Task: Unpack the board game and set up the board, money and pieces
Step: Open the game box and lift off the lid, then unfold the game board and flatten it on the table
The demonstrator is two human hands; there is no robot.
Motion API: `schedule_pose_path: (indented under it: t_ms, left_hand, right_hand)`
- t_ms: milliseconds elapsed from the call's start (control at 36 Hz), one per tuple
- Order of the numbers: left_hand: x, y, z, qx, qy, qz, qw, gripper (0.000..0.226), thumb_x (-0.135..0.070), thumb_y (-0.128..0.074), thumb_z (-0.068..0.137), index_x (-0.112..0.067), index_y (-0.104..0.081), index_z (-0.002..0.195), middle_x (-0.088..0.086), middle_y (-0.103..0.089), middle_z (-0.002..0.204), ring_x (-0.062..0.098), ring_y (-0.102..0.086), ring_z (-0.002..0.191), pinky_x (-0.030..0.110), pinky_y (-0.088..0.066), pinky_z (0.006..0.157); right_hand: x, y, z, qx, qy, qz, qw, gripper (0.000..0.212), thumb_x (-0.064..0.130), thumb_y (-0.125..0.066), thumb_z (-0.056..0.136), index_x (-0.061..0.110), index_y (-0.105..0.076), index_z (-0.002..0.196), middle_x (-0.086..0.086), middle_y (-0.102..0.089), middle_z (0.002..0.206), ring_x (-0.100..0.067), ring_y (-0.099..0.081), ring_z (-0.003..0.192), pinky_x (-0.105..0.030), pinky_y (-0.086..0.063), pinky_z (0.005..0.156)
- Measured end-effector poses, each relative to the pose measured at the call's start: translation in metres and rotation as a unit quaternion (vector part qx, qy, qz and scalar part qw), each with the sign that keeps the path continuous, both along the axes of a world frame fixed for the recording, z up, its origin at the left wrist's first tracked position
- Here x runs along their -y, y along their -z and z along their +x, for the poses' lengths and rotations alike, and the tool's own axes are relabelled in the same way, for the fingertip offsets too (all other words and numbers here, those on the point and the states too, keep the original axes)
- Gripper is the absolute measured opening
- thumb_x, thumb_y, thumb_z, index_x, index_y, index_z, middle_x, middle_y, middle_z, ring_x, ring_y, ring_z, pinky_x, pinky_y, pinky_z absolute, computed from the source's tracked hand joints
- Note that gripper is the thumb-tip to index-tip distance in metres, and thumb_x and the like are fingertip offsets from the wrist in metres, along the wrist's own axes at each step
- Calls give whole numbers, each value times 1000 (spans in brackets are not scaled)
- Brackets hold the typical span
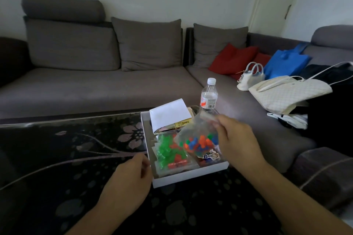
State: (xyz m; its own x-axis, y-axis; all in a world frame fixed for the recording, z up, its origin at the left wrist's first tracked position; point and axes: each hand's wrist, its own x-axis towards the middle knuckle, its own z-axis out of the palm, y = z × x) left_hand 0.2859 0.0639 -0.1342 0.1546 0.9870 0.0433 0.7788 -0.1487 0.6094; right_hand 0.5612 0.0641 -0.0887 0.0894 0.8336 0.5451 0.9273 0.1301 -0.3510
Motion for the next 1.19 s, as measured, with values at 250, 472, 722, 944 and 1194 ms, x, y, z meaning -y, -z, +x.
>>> schedule_pose_path:
  t_ms: [250,472,722,944,1194]
  left_hand:
    - [7,-4,-14,70,33,2,997,17,-19,-62,98,-36,-64,93,-14,-69,83,-13,-61,77,7,-42,57]
    - [-9,8,7,65,44,21,997,16,-19,-62,96,-34,-61,100,-13,-68,90,1,-65,79,25,-56,75]
    - [-99,13,71,-91,135,95,982,46,-39,-49,105,-49,-41,149,1,-12,169,32,-8,157,57,-21,125]
    - [-146,20,91,-112,127,43,985,48,-38,-40,106,-21,-39,151,-3,-42,151,23,-40,140,50,-38,118]
    - [-141,-34,42,130,49,201,970,41,-21,-46,109,-34,-44,148,-19,-45,145,4,-54,121,20,-47,94]
  right_hand:
    - [40,-23,41,-407,-15,-154,900,18,-7,-51,103,-6,-67,96,0,-64,57,-12,-52,43,-22,-46,40]
    - [71,69,81,-259,158,-328,895,12,6,-61,93,8,-60,81,-6,-64,64,-18,-59,48,-32,-52,49]
    - [41,48,48,-61,165,-142,974,51,23,-78,80,17,-56,127,0,-48,126,-20,-48,117,-35,-44,98]
    - [31,54,26,-110,118,-119,980,42,14,-80,84,30,-56,114,12,-43,120,-4,-49,107,-5,-35,75]
    - [28,37,-9,-149,31,-113,982,34,15,-74,91,35,-52,108,19,-45,114,7,-51,102,-3,-43,75]
